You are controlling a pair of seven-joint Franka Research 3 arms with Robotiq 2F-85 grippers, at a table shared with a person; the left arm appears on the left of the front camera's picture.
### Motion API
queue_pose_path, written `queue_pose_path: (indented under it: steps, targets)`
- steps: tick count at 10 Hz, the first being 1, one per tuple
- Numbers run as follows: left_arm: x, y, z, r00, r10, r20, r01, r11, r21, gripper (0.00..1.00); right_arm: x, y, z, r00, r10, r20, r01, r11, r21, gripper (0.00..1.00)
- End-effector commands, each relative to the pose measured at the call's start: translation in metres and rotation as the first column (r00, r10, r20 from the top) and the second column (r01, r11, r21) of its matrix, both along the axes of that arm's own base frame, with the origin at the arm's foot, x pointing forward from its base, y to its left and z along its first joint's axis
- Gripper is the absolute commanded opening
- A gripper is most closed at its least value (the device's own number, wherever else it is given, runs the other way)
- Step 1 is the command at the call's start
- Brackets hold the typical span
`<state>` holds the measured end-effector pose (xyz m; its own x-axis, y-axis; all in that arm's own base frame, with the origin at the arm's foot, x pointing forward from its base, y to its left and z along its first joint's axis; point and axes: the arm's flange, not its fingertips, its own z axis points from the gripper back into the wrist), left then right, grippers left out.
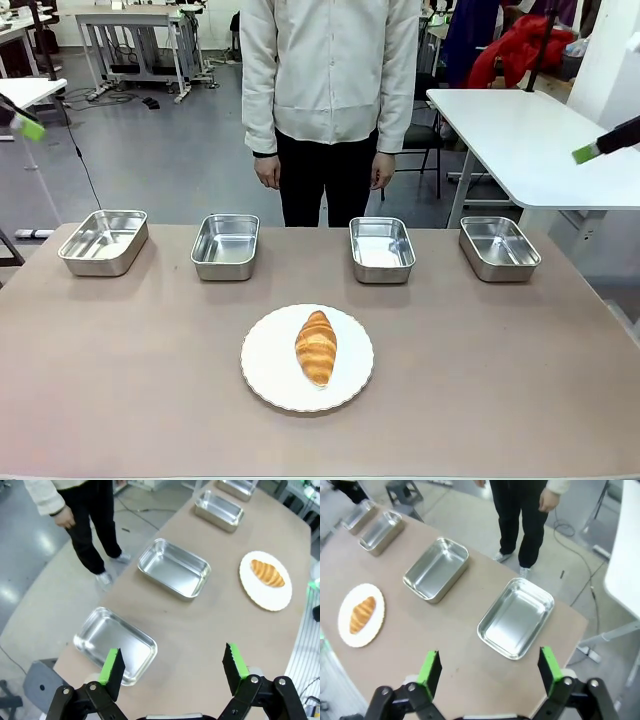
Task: Place the bread in the container.
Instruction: Place the Butter Roll into the Airtight Container indicated by the human.
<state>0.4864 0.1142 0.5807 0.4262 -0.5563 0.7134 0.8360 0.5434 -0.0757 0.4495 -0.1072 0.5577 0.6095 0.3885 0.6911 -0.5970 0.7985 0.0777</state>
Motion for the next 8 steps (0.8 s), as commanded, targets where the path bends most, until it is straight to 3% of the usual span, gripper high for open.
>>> queue_pose_path:
  steps: [1, 4, 8]
  targets:
    - [0.010, 0.029, 0.001, 0.998, -0.024, 0.060, 0.028, 0.997, -0.074, 1.00, 0.025, -0.025, 0.000, 0.998, 0.064, 0.006, -0.064, 0.997, 0.046, 1.00]
    - [0.000, 0.056, 0.011, 0.990, 0.015, 0.137, 0.002, 0.992, -0.125, 1.00, 0.027, -0.050, 0.008, 0.997, 0.060, 0.041, -0.063, 0.994, 0.093, 1.00]
    - [-0.005, 0.058, 0.012, 0.988, 0.039, 0.149, -0.015, 0.987, -0.159, 1.00, 0.024, -0.061, 0.012, 0.997, 0.049, 0.055, -0.056, 0.990, 0.129, 1.00]
